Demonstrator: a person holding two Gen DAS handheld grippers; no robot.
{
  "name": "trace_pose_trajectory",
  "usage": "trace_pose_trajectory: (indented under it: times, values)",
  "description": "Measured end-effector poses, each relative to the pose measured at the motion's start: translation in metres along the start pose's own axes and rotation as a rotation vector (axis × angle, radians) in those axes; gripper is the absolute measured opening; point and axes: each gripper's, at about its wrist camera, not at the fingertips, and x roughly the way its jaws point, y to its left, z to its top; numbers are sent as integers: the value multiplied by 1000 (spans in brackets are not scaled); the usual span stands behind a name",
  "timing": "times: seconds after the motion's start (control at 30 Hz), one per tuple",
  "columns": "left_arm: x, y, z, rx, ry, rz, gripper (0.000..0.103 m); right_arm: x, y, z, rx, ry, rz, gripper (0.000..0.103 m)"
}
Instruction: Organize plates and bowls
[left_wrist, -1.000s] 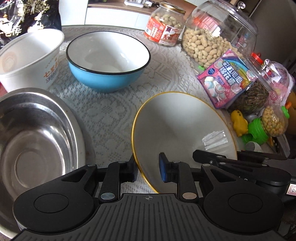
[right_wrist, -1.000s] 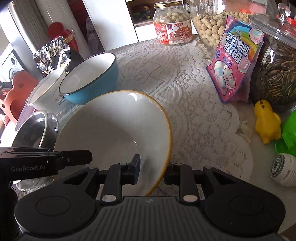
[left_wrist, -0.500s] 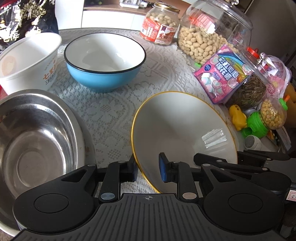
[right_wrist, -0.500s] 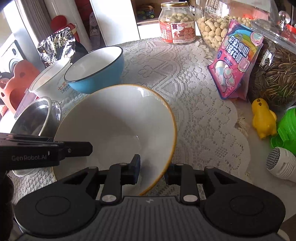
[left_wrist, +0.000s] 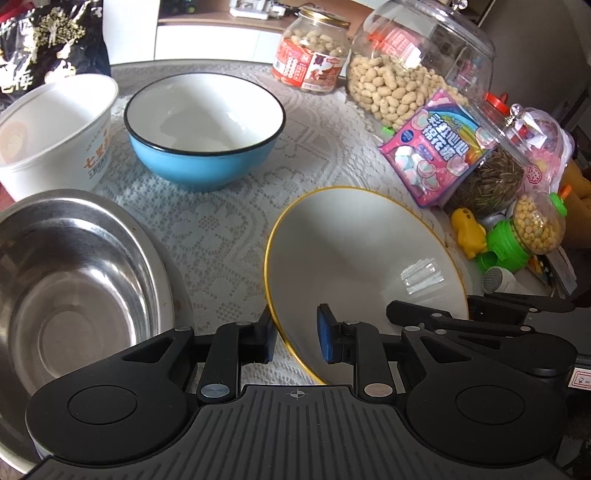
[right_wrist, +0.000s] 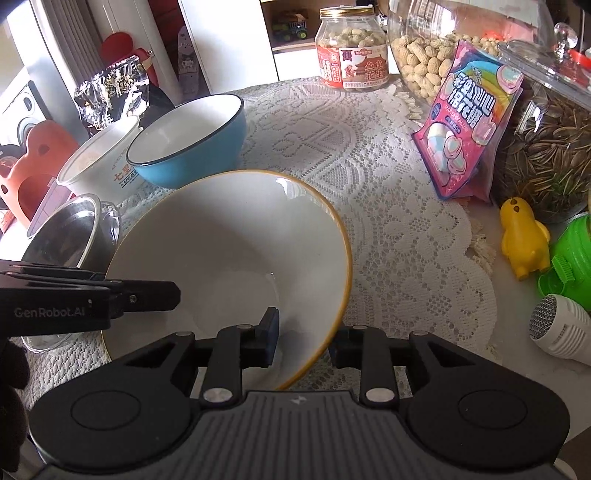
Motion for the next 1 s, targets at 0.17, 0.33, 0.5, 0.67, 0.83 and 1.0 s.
trace_pose_trajectory:
  times: [0.17,0.33,0.5,0.67,0.83,1.0]
  values:
    - [-41,17,16,-33,-162,-53,26,-18,-5,11,-14,-80,-54,29]
    - [-69,57,61,-140,-288,37,26,-35,-10,43,8,-155,-85,30]
    - [-41,88,100,-197,-207,107,26,-23,6,92,19,-151,-17,38]
    - [-14,104,112,-209,-155,178,25,28,16,138,114,-23,91,38]
    - [7,112,116,-218,-96,146,25,76,29,165,148,37,118,38]
    - [25,115,126,-215,-48,149,26,125,32,177,210,154,181,38]
